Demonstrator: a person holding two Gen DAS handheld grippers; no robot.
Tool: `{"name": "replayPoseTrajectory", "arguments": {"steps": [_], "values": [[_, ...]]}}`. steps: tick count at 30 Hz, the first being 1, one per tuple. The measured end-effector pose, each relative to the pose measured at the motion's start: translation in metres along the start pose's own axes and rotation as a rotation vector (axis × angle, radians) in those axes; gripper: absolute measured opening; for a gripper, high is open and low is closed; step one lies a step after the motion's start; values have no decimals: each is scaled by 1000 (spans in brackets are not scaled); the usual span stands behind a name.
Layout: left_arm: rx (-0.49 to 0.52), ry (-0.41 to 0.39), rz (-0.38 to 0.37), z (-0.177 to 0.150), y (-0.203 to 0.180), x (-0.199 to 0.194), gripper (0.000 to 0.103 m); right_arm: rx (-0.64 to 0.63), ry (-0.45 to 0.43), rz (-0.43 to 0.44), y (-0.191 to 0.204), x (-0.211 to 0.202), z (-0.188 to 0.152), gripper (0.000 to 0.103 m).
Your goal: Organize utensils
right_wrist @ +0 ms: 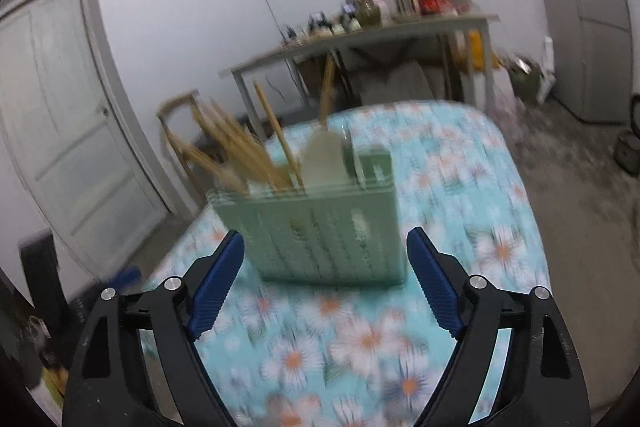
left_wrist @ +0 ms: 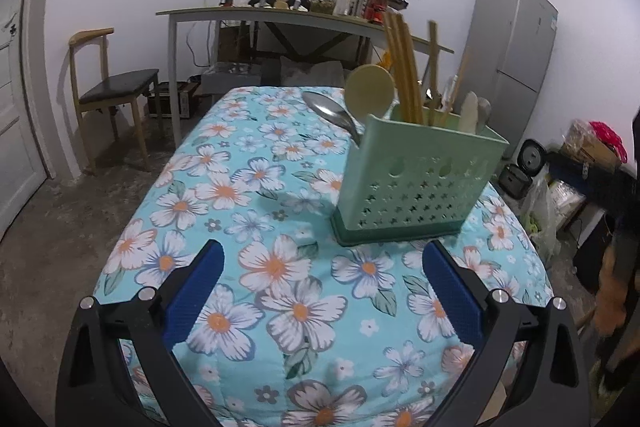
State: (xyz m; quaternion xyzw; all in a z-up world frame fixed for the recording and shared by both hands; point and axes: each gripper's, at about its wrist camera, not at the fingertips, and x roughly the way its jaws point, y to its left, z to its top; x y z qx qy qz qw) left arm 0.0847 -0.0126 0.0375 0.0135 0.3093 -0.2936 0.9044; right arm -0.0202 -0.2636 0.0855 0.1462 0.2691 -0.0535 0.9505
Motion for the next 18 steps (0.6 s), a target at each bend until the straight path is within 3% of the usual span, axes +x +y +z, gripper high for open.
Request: {"name": "replayPoseTrajectory", "arguments": {"steps": [7, 18], "values": [[-8, -15, 57, 7, -15, -5, 97, -42, 56, -74, 3, -11, -30, 89], [52, -97, 297, 17, -39, -26, 97, -34, -9, -126, -6, -28, -24, 95]]}}
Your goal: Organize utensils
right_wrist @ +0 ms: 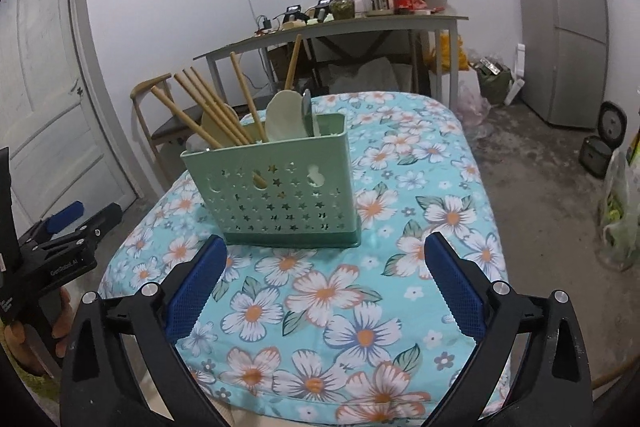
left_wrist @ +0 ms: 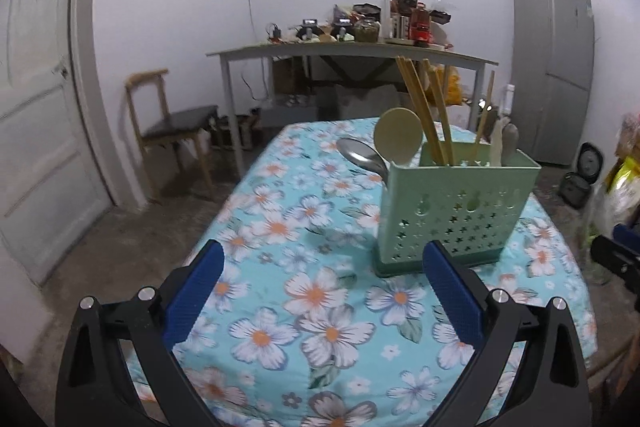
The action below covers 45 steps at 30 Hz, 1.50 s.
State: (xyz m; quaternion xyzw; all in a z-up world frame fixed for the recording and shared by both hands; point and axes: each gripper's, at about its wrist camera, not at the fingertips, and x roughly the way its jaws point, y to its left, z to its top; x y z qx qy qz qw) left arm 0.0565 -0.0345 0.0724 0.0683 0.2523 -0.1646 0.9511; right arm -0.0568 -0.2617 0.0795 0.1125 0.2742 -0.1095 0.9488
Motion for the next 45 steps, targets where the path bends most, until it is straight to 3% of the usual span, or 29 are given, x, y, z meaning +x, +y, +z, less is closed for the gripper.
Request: {"name": "replayPoseTrajectory", "arguments": {"steps": [17, 26, 32, 45], "values": [[65, 56, 79, 4, -13, 5, 97, -18, -54, -72, 4, -8, 6, 95], [85, 54, 163, 16, -29, 10, 97, -18, -57, -111, -2, -5, 7, 95], [29, 65, 165, 17, -25, 11, 97, -16, -52, -126, -8, -4, 7, 95], [30, 71, 151, 16, -31, 9, 97, -17, -50, -145, -12, -8, 9, 95]]}}
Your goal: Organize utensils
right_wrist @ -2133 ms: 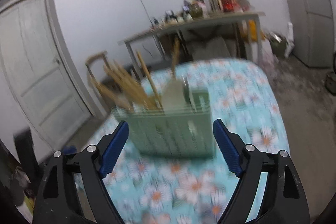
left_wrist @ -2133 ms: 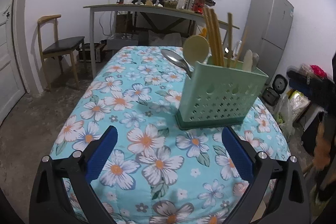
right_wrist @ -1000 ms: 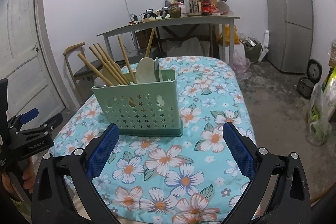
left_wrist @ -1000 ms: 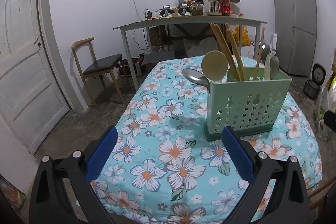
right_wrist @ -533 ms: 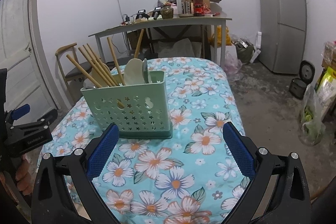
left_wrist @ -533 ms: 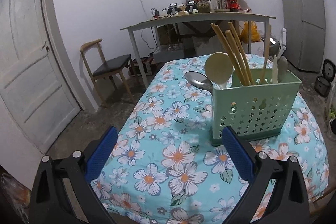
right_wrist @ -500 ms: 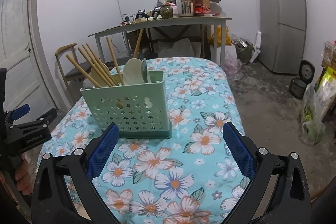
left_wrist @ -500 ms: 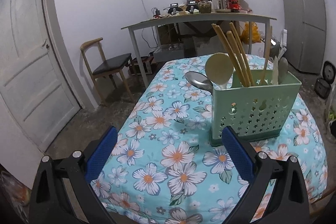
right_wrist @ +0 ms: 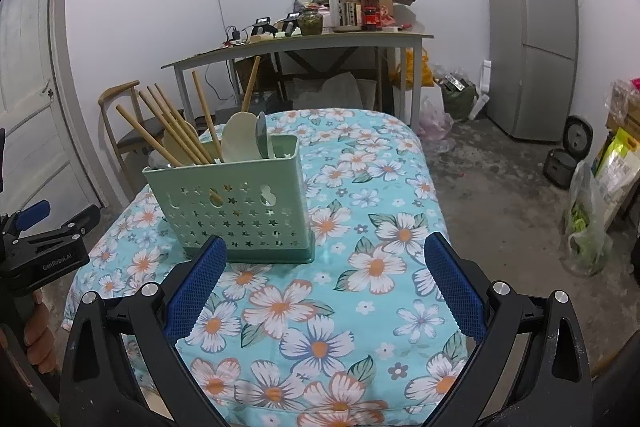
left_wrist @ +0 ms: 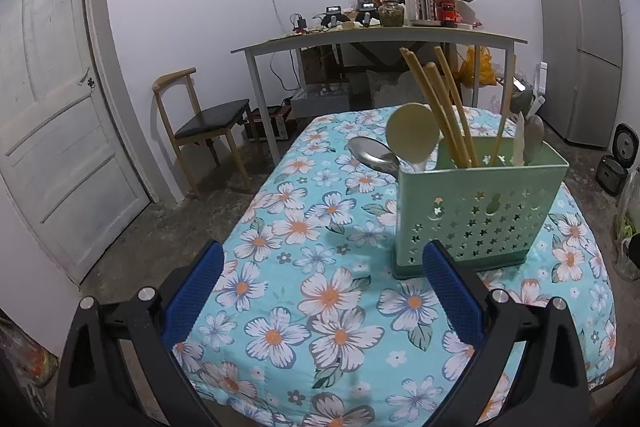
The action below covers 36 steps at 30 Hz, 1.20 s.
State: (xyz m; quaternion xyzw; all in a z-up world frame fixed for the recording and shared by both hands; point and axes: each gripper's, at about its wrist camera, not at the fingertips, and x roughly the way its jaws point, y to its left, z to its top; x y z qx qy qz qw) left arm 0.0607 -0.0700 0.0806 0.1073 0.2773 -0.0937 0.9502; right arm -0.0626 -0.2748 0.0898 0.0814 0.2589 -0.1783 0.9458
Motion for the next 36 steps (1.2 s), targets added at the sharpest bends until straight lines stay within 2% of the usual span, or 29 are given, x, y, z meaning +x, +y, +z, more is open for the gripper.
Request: {"name": "replayPoseTrajectory", "arguments": {"steps": [13, 36], "values": [[31, 78, -57, -21, -23, 8, 97, 2, 31, -42, -17, -2, -6, 95], [7, 96, -23, -25, -19, 11, 97, -16, 49, -27, -15, -1, -10, 95]]}}
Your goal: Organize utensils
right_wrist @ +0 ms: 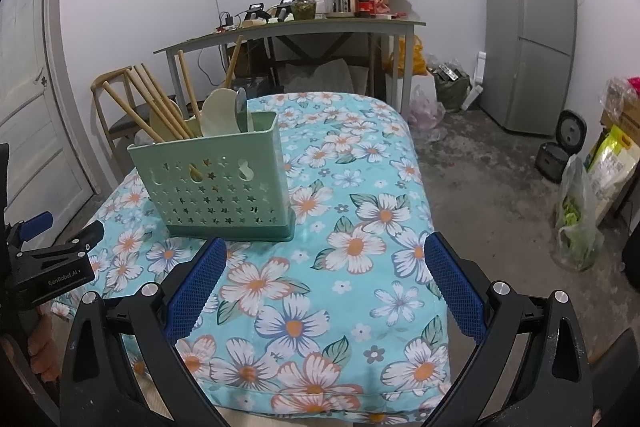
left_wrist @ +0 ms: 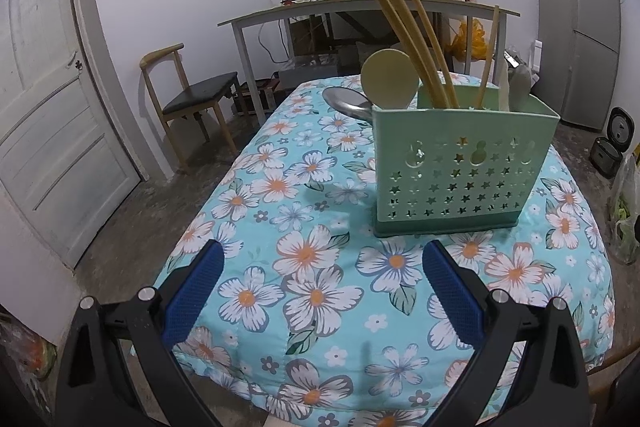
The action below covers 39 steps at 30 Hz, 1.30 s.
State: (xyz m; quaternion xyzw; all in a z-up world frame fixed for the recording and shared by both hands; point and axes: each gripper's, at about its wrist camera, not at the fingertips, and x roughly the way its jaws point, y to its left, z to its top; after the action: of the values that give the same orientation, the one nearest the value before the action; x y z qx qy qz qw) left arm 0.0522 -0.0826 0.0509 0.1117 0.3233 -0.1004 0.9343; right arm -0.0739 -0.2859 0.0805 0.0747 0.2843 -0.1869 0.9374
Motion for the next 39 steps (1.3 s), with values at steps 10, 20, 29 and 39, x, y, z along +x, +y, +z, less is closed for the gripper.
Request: {"name": "replayPoseTrajectory", "arguments": {"steps": [10, 20, 29, 39], "values": [[-12, -3, 6, 0, 2, 0, 97, 4, -10, -25, -12, -4, 1, 95], [-13, -1, 11, 0, 3, 1, 97, 13, -9, -59, -26, -4, 2, 95], [-16, 3, 17, 0, 3, 3, 97, 20, -11, -60, -30, -3, 1, 95], [-19, 6, 25, 0, 3, 4, 97, 16, -11, -52, -30, -2, 0, 95]]}}
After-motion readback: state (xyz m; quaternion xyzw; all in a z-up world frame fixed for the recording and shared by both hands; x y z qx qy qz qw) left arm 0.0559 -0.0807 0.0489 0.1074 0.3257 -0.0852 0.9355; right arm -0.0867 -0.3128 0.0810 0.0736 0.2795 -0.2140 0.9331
